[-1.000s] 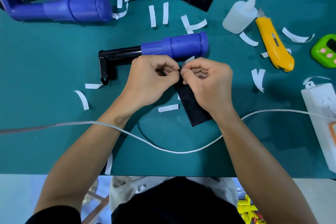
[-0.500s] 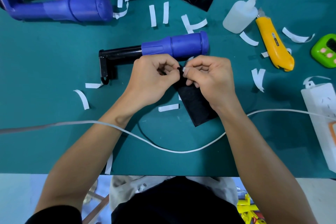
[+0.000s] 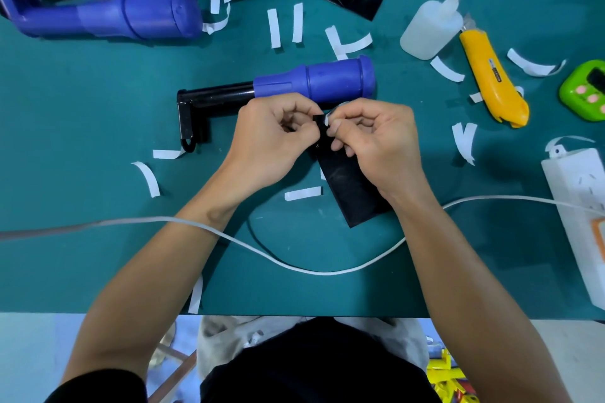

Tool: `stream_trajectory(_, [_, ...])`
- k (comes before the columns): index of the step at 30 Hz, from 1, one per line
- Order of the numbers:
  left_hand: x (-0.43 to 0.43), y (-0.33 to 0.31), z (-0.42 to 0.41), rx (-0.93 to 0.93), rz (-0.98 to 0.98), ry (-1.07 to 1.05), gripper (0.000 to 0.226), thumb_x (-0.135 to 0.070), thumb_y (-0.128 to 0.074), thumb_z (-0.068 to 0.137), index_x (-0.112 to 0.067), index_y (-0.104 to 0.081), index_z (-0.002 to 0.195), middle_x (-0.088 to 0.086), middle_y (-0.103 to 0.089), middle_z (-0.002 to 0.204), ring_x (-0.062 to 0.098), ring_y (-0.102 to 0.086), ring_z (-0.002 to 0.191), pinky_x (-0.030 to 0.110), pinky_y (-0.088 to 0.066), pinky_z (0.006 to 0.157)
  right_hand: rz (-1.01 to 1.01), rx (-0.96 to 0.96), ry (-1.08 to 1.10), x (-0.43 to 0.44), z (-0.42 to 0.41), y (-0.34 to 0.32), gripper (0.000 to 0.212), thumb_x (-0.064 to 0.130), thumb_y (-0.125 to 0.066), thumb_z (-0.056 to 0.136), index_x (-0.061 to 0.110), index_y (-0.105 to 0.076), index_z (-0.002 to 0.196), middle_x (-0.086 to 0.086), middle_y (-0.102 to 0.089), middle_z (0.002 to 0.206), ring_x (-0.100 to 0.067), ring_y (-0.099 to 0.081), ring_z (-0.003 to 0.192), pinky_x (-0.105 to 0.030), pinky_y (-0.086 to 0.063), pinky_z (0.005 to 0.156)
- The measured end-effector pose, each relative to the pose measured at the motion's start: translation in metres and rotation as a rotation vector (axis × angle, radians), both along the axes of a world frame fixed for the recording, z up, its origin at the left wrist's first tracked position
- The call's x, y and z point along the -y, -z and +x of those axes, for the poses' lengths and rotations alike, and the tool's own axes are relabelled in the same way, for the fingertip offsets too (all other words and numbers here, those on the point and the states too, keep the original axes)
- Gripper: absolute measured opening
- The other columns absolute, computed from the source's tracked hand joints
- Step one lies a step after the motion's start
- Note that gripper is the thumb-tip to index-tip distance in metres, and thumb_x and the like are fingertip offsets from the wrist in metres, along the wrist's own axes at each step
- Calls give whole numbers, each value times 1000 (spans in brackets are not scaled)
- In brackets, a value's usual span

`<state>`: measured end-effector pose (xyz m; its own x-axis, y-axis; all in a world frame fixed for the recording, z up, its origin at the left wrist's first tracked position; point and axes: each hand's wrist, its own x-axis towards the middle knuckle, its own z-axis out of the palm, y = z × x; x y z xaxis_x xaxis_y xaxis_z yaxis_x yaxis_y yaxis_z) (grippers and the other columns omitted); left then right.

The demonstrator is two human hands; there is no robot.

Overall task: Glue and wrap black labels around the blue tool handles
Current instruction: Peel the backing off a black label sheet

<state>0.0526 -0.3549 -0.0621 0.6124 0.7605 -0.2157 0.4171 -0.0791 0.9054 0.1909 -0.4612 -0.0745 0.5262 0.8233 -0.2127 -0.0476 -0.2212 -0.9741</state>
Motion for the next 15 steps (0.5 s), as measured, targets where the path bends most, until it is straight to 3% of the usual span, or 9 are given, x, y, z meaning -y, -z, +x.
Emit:
stream_trajectory(3, [-2,1,0,-1,-20,-23,24,-12,-64,76,-33,-76,80,-13,-64,65,2,-50,59,15,-43,62,12,29,17,1,1,-3,25,3,-69,86,25,-80,84,-3,-75,75,-17,-68,58,-21,-49,56])
stream_trajectory(6, [-2,-1,0,22,-32,-26,27,-10,-65,76,-35,-74,77,-18,-61,60,-1,-50,57,13,-42,61,-19,255,186,3,-4,-5,13,12,-74,83,24,-78,80,7,-74,72,-13,-66,59,-26,-54,60])
stream_trajectory(9, [-2,-2,-1,63,-45,-21,29,-8,-64,75,-35,-72,74,-18,-60,59,0,-50,57,13,-41,61,-52,416,334,6,-9,-7,9,24,-82,78,24,-75,84,7,-68,71,-14,-53,53,-24,-47,57])
stream_trajectory(11, [-3,-3,-1,87,-66,-16,29,-6,-63,74,-34,-72,74,-16,-60,60,4,-49,58,16,-41,61,-60,390,339,8,-6,-8,17,28,-83,76,30,-75,91,8,-69,76,-16,-47,51,-22,-44,57])
stream_trajectory(15, [-3,-4,-2,131,-91,-5,25,-6,-64,78,-29,-74,79,-16,-61,61,1,-51,59,15,-42,62,-30,168,227,5,-1,-10,12,21,-78,81,33,-76,85,12,-73,75,-13,-62,62,-29,-52,65])
